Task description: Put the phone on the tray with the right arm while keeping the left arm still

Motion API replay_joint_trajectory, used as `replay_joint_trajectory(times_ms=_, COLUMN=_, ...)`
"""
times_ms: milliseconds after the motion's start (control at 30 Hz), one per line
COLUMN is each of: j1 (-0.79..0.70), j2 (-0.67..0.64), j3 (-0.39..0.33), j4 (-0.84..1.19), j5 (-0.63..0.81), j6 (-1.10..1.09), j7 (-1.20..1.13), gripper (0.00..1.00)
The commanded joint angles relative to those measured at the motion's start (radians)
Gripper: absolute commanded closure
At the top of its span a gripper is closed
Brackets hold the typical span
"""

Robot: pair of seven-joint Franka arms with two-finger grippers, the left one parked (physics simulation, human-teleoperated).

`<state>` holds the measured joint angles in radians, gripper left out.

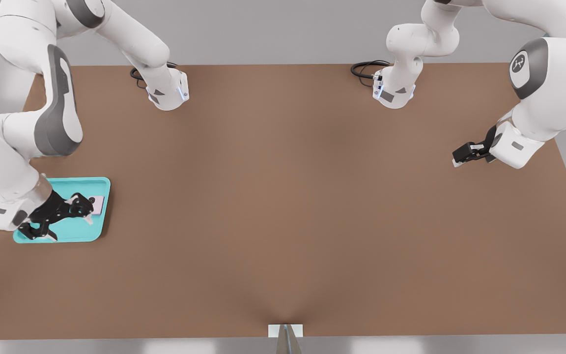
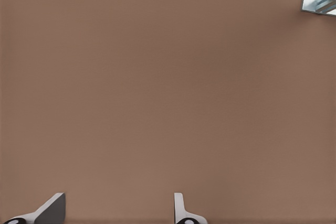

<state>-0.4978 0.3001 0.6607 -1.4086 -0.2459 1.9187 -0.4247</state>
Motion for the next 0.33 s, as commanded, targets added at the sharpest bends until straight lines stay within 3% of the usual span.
replay_joint_trajectory(times_ms=0, j1=0.378, j2=-0.151, j3=-0.402, j4=-0.018, j5=0.105, j6=-0.276, j7=0.494, gripper=0.0)
replay_joint_trajectory(times_ms=33, j1=0.521, j2=-0.265, j3=-0.618, j4=-0.16, j5=0.178, j6=-0.262, j7=0.475, gripper=0.0)
replay_joint_trajectory(times_ms=100, j1=0.666, j2=-0.251, j3=-0.789, j4=-0.185, j5=0.183, j6=-0.296, j7=0.474, gripper=0.0)
replay_joint_trajectory(times_ms=133, j1=0.682, j2=-0.171, j3=-0.8, j4=-0.074, j5=0.185, j6=-0.372, j7=0.466, gripper=0.0)
replay_joint_trajectory(times_ms=167, j1=0.714, j2=-0.171, j3=-0.829, j4=-0.069, j5=0.185, j6=-0.374, j7=0.462, gripper=0.0)
replay_joint_trajectory(times_ms=200, j1=0.793, j2=-0.173, j3=-0.906, j4=-0.069, j5=0.185, j6=-0.377, j7=0.458, gripper=0.0)
replay_joint_trajectory(times_ms=300, j1=0.78, j2=-0.174, j3=-0.903, j4=-0.076, j5=0.214, j6=-0.377, j7=0.437, gripper=0.0)
